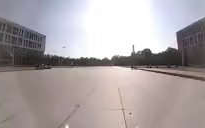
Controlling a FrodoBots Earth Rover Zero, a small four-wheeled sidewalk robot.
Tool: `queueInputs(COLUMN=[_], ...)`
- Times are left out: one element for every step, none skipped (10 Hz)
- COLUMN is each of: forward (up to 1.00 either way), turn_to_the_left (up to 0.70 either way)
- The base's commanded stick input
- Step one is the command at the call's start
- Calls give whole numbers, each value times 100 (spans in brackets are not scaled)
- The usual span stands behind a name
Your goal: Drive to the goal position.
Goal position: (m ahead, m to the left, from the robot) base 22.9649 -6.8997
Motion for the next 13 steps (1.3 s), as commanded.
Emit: queueInputs(forward=[100, 100, 100, 100, 100, 100, 100, 100, 100, 100, 100, 100, 100], turn_to_the_left=[0, 0, 0, 0, 0, 0, 0, 0, 0, 0, 0, 0, 0])
